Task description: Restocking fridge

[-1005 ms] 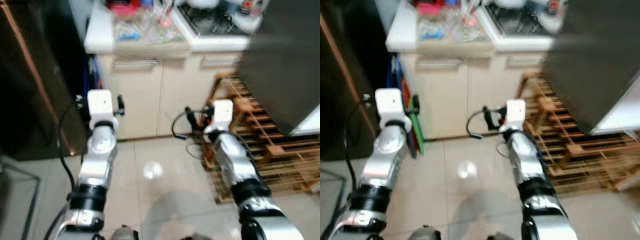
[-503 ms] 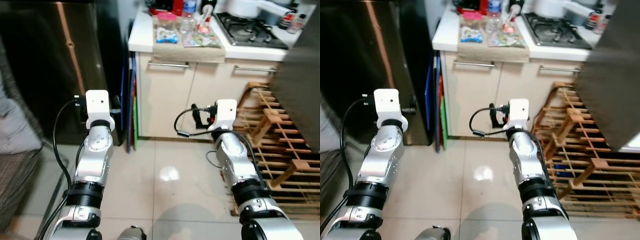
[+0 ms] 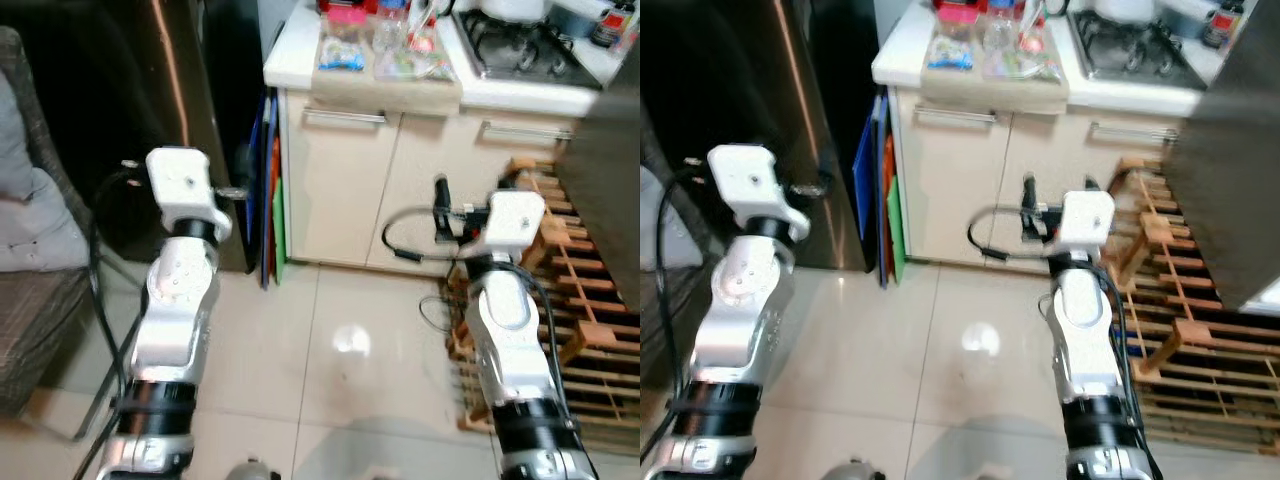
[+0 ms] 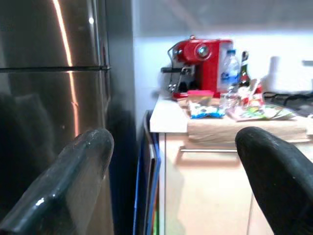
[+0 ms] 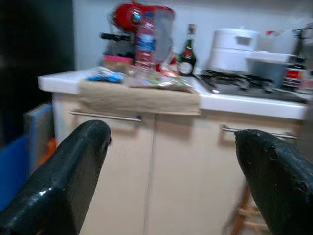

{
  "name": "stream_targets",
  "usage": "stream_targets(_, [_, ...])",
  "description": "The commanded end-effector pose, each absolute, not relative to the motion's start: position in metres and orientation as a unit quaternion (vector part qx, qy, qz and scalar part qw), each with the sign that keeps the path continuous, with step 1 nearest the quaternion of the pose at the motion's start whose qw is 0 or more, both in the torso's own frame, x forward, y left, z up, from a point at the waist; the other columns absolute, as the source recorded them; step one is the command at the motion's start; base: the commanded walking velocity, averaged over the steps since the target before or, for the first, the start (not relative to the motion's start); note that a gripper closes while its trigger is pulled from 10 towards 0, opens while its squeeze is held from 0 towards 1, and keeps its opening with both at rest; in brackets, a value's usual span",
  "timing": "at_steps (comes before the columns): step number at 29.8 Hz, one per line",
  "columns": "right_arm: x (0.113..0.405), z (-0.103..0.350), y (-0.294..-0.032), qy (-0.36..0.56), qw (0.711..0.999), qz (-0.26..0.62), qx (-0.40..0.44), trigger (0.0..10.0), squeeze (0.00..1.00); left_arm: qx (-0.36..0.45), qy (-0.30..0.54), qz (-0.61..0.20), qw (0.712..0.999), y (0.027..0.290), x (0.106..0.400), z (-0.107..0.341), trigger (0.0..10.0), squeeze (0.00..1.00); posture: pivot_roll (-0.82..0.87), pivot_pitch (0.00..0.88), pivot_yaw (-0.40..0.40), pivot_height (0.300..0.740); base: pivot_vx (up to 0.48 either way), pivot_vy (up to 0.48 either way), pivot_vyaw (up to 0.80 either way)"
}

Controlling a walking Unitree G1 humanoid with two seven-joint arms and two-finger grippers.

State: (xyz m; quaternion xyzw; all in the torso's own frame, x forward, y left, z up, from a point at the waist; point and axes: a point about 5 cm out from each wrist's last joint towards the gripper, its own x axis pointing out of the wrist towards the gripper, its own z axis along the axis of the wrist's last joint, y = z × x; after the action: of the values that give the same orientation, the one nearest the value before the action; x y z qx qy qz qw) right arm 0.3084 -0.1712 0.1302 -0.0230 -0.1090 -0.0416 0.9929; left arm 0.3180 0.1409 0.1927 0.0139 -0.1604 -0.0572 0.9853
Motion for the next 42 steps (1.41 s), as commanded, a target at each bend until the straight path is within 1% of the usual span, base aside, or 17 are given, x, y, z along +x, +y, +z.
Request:
stream_targets(1, [0.314,0.137,-0.163,-0.117,0.992,-0.031,-0.027,10.0,0.00,0.013,-0.175,-0.066,0.982,0.141,0.321,0.202,10.0,0.00,0.00,0.000,-0.012,0.740,0.480,0.000,0.00])
stream_targets(8, [0.323,0.145,-0.158,-0.121,0.991,-0.028,-0.046,10.0,0.00,0.009,-0.164,-0.082,0.983,0.140,0.328,0.200,10.0,0.00,0.00,0.000,-0.006,0.740,0.480,0.000,0.00])
stream_targets(15, [0.327,0.152,-0.156,-0.131,0.990,-0.030,-0.040,10.0,0.00,0.007,-0.162,-0.094,0.982,0.140,0.331,0.199,10.0,0.00,0.00,0.000,-0.009,0.740,0.480,0.000,-0.80])
stream_targets(25, [0.330,0.154,-0.151,-0.130,0.990,-0.019,-0.051,10.0,0.00,0.005,-0.171,-0.101,0.980,0.139,0.335,0.203,10.0,0.00,0.00,0.000,-0.008,0.740,0.480,0.000,0.00])
stream_targets(31, [0.333,0.160,-0.147,-0.143,0.988,-0.008,-0.051,10.0,0.00,0.009,-0.187,-0.096,0.978,0.141,0.340,0.214,10.0,0.00,-0.01,0.000,-0.009,0.740,0.480,0.000,0.00])
stream_targets(42, [0.336,0.170,-0.142,-0.161,0.986,0.008,-0.048,10.0,0.00,0.004,-0.211,-0.087,0.974,0.138,0.337,0.229,10.0,0.00,-0.01,0.000,-0.007,0.740,0.480,0.000,0.00])
